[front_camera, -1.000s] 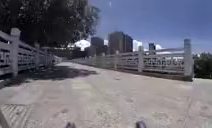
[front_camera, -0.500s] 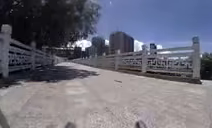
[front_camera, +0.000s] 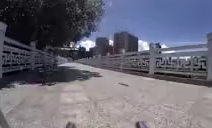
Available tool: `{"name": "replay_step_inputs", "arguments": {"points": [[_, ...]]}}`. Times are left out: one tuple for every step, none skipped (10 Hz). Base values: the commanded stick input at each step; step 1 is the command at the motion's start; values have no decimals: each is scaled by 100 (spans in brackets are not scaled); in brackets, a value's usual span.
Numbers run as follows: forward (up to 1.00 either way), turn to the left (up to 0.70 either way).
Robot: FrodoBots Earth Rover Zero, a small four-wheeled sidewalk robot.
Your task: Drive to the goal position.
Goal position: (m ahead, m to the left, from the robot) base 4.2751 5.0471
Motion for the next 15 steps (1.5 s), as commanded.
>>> {"name": "replay_step_inputs", "arguments": {"points": [[70, 13], [70, 14], [70, 14], [70, 4], [70, 0], [70, 0], [70, 0], [70, 0], [70, 0], [70, 0], [70, 0], [70, 0], [70, 0], [70, 0], [70, 0]]}}
